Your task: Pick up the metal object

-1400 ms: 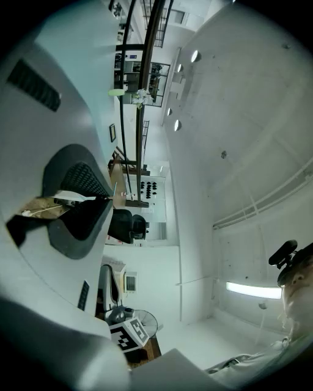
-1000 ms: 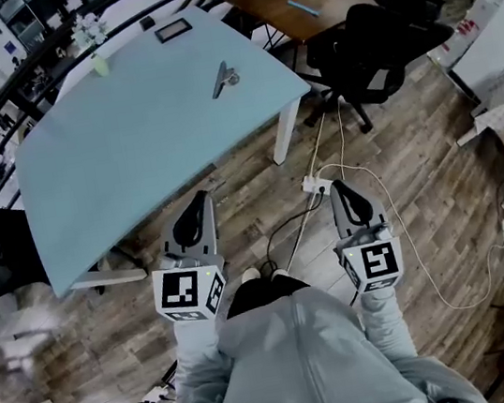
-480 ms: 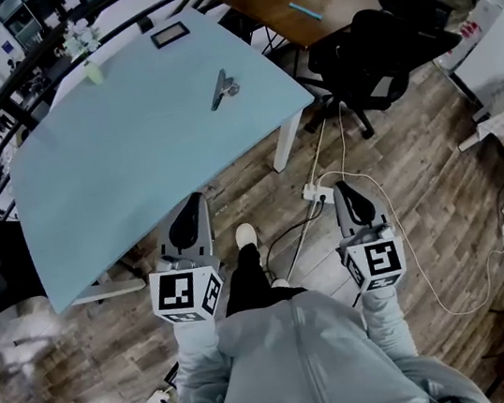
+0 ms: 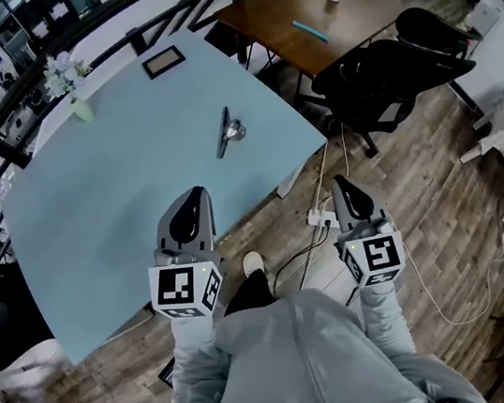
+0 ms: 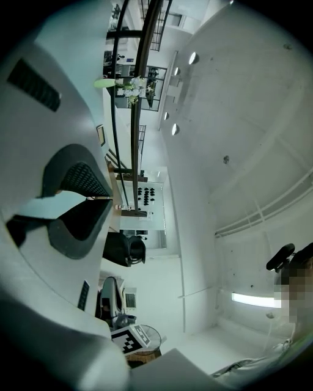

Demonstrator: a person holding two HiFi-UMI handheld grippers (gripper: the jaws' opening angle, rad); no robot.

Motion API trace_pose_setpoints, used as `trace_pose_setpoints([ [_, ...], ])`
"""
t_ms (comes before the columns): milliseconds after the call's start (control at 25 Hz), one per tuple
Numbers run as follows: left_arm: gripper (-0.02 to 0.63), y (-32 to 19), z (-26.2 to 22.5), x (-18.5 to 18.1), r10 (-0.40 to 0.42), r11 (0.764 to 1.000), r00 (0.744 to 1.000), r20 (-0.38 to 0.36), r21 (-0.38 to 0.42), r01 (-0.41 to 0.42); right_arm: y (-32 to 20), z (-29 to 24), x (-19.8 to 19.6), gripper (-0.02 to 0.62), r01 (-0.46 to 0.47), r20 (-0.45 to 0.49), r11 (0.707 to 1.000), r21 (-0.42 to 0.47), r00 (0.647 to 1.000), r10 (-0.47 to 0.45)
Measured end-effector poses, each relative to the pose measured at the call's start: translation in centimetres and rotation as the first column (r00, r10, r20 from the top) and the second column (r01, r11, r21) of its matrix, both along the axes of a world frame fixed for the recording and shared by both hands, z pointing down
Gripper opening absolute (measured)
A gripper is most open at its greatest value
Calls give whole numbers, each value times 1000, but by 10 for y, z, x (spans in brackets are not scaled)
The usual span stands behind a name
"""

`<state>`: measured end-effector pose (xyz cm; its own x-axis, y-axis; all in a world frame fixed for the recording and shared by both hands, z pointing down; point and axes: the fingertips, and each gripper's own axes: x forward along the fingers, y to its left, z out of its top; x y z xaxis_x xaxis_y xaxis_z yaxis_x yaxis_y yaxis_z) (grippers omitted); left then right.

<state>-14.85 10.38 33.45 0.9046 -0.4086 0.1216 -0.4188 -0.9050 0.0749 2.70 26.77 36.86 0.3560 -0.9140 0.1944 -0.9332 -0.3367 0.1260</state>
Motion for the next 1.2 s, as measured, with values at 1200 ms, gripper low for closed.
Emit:
trace_pose_setpoints([
  [1200,37,-151,34,60,-123,991,992,10,-55,123,-193,27,70,25,172,32,984,-48,985,-171],
])
